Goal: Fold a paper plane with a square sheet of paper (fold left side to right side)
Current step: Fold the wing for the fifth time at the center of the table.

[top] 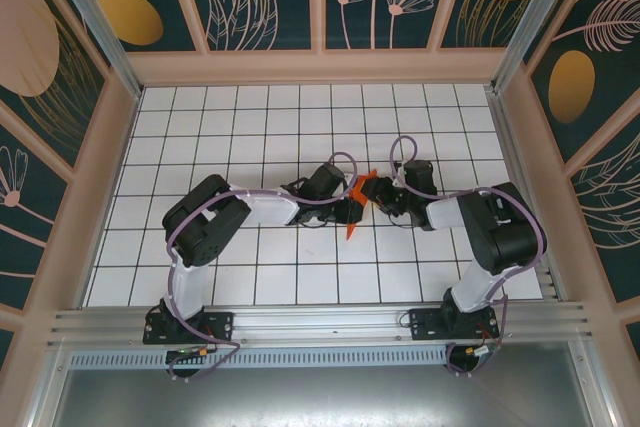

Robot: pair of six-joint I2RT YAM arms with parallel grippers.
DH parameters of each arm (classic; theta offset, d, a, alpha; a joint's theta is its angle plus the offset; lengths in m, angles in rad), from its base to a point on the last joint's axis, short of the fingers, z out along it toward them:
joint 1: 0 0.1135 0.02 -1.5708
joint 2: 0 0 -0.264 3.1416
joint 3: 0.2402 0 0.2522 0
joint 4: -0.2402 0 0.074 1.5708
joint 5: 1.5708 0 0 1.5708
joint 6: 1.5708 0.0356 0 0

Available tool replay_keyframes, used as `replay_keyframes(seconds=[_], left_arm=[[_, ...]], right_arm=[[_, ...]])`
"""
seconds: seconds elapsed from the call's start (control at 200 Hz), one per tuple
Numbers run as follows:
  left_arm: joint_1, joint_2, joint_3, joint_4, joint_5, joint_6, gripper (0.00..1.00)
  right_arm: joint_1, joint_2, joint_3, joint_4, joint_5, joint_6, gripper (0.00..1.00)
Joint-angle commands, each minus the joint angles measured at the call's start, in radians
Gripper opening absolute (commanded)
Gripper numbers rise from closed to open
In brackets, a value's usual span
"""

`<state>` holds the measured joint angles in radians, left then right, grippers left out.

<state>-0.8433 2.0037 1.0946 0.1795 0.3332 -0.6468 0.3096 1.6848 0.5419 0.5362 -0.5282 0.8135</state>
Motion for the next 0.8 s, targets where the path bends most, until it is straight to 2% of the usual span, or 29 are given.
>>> replay_keyframes(seconds=[0.0,0.195,0.47,0.621,0.796], left_arm=[[0.010,-0.015,-0.015,0.022,0.011,-0.009,0.31],[0.014,-0.044,-0.019,0.023,0.016,-0.001,0.41],[0.019,-0.066,-0.034,0.030,0.010,-0.007,0.43],[0.020,-0.071,-0.042,0.048,0.020,-0.013,0.37],[0.021,-0.050,-0.038,0.061,0.043,-0.021,0.24]], right_arm=[[0.008,0.056,0.016,-0.071,0.071,-0.013,0.45],[0.009,0.069,0.021,-0.077,0.063,-0.020,0.44],[0.010,0.067,0.021,-0.095,0.068,-0.035,0.44],[0.010,0.068,0.023,-0.098,0.066,-0.038,0.44],[0.011,0.067,0.024,-0.097,0.062,-0.038,0.44]])
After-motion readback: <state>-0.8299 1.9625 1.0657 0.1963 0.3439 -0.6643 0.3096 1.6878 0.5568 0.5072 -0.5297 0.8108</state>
